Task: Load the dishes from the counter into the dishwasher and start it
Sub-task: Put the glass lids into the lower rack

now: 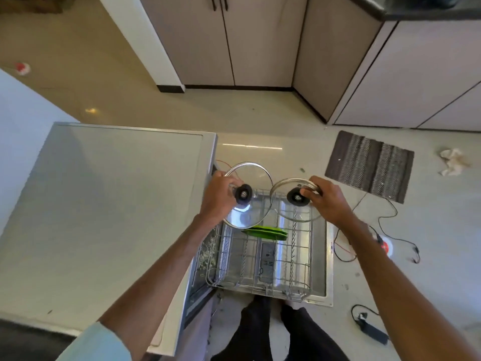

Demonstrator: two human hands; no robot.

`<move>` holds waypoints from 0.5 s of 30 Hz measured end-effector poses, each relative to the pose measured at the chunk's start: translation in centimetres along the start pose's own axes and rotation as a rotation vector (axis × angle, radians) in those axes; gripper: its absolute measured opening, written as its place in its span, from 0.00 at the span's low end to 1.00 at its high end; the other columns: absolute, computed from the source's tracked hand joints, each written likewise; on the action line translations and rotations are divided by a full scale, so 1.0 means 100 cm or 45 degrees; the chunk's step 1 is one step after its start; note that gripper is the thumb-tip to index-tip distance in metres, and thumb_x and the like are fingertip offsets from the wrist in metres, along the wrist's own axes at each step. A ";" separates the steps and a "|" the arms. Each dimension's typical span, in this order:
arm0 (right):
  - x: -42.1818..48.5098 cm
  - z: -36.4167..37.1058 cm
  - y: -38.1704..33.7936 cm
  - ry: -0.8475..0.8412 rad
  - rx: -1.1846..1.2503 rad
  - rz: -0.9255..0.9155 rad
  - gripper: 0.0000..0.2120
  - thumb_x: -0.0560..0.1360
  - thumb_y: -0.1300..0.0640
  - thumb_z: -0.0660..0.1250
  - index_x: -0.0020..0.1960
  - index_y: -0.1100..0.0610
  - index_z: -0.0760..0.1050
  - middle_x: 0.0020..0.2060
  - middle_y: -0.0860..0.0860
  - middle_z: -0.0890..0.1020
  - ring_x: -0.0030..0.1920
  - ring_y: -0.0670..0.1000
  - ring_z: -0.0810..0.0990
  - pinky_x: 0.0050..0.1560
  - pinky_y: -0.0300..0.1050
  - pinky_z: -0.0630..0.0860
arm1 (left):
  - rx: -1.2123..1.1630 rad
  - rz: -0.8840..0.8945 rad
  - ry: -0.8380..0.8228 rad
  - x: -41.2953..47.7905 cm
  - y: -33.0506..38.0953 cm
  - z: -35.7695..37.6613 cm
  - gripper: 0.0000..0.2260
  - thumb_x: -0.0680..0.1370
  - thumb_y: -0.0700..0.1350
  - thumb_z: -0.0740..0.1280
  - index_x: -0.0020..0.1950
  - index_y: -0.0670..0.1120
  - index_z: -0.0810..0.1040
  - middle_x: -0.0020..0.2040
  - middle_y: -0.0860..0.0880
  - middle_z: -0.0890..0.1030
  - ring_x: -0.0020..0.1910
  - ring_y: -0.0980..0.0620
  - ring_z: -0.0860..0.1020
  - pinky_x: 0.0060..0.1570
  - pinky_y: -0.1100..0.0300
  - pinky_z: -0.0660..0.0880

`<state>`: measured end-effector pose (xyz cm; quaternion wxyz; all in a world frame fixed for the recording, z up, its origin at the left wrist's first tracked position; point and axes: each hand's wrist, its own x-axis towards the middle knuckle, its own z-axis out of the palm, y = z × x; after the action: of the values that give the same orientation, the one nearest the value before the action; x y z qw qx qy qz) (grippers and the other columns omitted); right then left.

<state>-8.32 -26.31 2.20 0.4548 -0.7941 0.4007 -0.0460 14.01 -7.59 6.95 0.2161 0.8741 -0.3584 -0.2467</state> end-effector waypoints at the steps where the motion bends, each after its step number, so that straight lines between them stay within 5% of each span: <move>1: 0.006 0.010 0.016 0.014 0.014 0.049 0.07 0.78 0.58 0.70 0.42 0.55 0.73 0.35 0.51 0.79 0.38 0.52 0.76 0.40 0.48 0.72 | 0.017 -0.009 0.000 0.009 -0.007 0.011 0.20 0.71 0.28 0.68 0.57 0.47 0.84 0.56 0.47 0.75 0.51 0.52 0.75 0.54 0.65 0.71; 5: 0.029 0.062 0.071 0.054 -0.017 0.163 0.06 0.78 0.61 0.69 0.45 0.53 0.73 0.38 0.49 0.78 0.40 0.55 0.76 0.42 0.47 0.69 | 0.091 -0.048 -0.022 0.041 -0.034 0.065 0.25 0.71 0.26 0.68 0.61 0.49 0.83 0.53 0.51 0.70 0.47 0.51 0.76 0.42 0.60 0.78; 9: 0.054 0.107 0.129 0.069 -0.041 0.239 0.07 0.77 0.59 0.68 0.53 0.51 0.75 0.45 0.52 0.82 0.45 0.56 0.80 0.48 0.55 0.78 | 0.096 -0.026 -0.103 0.060 -0.053 0.112 0.22 0.75 0.32 0.70 0.65 0.50 0.80 0.56 0.49 0.70 0.43 0.56 0.72 0.28 0.69 0.68; 12: 0.066 0.130 0.161 0.061 -0.022 0.283 0.10 0.76 0.64 0.66 0.51 0.51 0.73 0.43 0.53 0.82 0.43 0.58 0.79 0.45 0.58 0.78 | 0.091 -0.035 -0.135 0.069 -0.064 0.141 0.23 0.76 0.30 0.69 0.67 0.49 0.79 0.57 0.48 0.70 0.43 0.56 0.70 0.32 0.73 0.72; 15: 0.074 0.138 0.176 0.057 -0.021 0.334 0.11 0.76 0.70 0.64 0.51 0.56 0.74 0.41 0.53 0.80 0.41 0.56 0.77 0.38 0.47 0.72 | 0.128 -0.034 -0.164 0.077 -0.073 0.168 0.22 0.76 0.30 0.69 0.67 0.47 0.79 0.56 0.49 0.70 0.46 0.54 0.71 0.33 0.73 0.72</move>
<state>-7.72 -26.55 -21.36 0.4413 -0.7373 0.5114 -0.0008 12.72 -11.91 -12.43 0.1452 0.8709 -0.3716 -0.2870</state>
